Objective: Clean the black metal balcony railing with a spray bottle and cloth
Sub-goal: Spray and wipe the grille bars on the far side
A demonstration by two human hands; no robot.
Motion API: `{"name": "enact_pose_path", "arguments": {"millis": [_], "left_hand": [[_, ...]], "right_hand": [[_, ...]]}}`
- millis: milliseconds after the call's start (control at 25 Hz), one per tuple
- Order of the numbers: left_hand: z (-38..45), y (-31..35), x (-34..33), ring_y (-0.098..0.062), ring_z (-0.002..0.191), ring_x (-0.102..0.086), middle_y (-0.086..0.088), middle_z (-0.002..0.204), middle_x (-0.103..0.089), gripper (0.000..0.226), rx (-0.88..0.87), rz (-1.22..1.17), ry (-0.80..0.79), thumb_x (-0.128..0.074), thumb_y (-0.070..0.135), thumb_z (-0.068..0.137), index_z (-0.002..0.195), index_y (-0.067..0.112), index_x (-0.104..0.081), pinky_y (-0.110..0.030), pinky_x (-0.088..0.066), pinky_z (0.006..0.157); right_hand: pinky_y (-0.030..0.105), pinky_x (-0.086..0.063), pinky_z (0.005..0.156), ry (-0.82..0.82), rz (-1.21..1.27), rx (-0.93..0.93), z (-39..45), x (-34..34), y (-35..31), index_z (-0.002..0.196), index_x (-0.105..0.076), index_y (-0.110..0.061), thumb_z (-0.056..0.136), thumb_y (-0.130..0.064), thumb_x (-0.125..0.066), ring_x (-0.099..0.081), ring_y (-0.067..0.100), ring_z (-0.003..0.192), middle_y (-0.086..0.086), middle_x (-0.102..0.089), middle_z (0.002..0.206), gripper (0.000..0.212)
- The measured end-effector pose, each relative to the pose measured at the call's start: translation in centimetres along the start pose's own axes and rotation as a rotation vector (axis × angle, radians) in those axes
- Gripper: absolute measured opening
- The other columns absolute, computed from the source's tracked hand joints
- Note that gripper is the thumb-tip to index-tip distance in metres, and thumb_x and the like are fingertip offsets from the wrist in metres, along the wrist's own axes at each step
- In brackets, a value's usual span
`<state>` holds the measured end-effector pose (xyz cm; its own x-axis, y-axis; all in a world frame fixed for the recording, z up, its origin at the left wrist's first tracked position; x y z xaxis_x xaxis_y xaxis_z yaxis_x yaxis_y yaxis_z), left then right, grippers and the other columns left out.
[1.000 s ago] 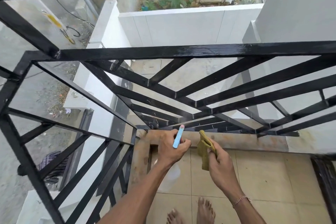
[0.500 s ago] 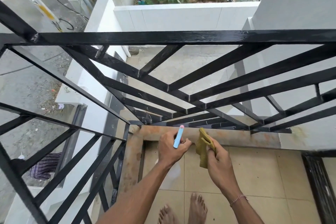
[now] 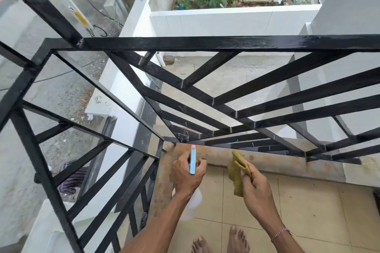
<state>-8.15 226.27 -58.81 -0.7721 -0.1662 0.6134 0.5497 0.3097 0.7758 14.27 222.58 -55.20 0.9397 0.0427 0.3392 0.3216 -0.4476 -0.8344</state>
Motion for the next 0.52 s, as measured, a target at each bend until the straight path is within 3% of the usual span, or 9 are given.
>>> {"name": "enact_pose_path", "arguments": {"millis": [160, 240, 400, 520], "left_hand": [[0.3, -0.6, 1.8, -0.005, 0.058, -0.059, 0.008, 0.06, -0.054, 0.02, -0.01, -0.056, 0.065, -0.08, 0.013, 0.084, 0.08, 0.013, -0.061, -0.012, -0.049, 0.055], [0.8, -0.9, 2.2, -0.008, 0.053, -0.056, 0.008, 0.06, -0.054, 0.021, -0.008, -0.043, 0.073, -0.079, 0.012, 0.084, 0.078, 0.015, -0.06, -0.016, -0.051, 0.057], [1.2, -1.5, 2.3, -0.009, 0.055, -0.056, 0.007, 0.062, -0.057, 0.016, 0.003, -0.005, 0.046, -0.078, 0.019, 0.087, 0.081, 0.017, -0.063, -0.028, -0.057, 0.062], [1.2, -1.7, 2.6, -0.009, 0.055, -0.057, 0.009, 0.062, -0.057, 0.018, -0.012, -0.011, 0.047, -0.08, 0.018, 0.086, 0.081, 0.02, -0.062, -0.023, -0.056, 0.062]], "right_hand": [[0.042, -0.06, 0.083, -0.036, -0.022, 0.031, 0.7, -1.7, -0.1, 0.14, -0.051, -0.04, 0.106, -0.018, -0.042, -0.061, 0.006, 0.083, -0.026, -0.062, 0.104, 0.042], [0.036, -0.058, 0.081, -0.05, -0.025, 0.068, 1.2, -2.6, -0.6, 0.139, -0.052, -0.041, 0.106, -0.016, -0.042, -0.06, 0.009, 0.078, -0.021, -0.065, 0.102, 0.042], [0.025, -0.046, 0.055, -0.058, -0.033, 0.105, 2.6, -4.2, -1.5, 0.132, -0.059, -0.034, 0.105, -0.013, -0.043, -0.049, 0.008, 0.058, 0.003, -0.067, 0.088, 0.037], [0.021, -0.043, 0.051, -0.101, -0.056, 0.113, 3.6, -5.3, -2.6, 0.13, -0.056, -0.033, 0.107, -0.014, -0.04, -0.048, 0.008, 0.059, 0.007, -0.066, 0.088, 0.034]]}}
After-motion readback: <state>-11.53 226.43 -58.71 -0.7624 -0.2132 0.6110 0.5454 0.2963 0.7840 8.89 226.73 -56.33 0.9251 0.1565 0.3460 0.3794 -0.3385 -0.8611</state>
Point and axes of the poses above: each hand's wrist, its own z-axis towards the middle knuckle, its own x-axis out of the back of the hand, y = z × x, the point moved 8 cm from there along z, towards the middle knuckle
